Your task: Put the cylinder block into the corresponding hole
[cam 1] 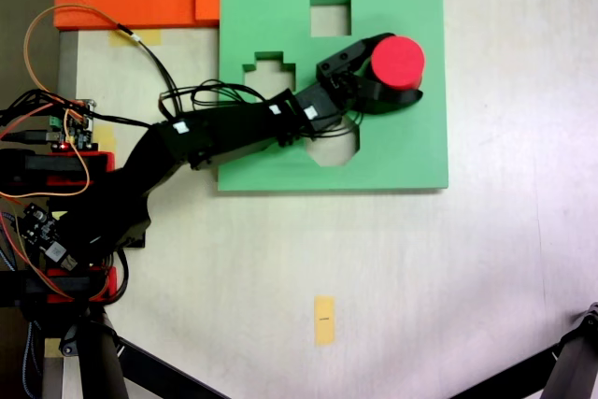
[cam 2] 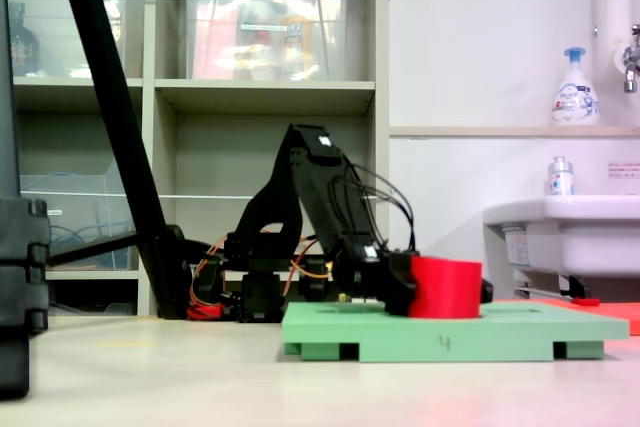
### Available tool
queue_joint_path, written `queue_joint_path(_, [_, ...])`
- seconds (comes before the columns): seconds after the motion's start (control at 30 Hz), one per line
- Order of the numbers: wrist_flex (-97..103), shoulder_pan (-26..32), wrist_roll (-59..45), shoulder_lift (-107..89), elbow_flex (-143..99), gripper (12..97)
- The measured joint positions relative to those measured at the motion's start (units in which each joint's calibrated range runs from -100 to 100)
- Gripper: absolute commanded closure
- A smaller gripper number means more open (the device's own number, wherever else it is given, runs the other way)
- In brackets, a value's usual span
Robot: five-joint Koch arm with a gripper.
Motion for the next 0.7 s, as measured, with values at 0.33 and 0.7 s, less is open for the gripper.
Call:
queue_joint_path(0.33, [2.55,-0.15,0.00,-10.67,-12.64,26.6])
queue_joint_path(0.7, [-15.66,-3.57,-2.15,-69.36,-33.32,21.2])
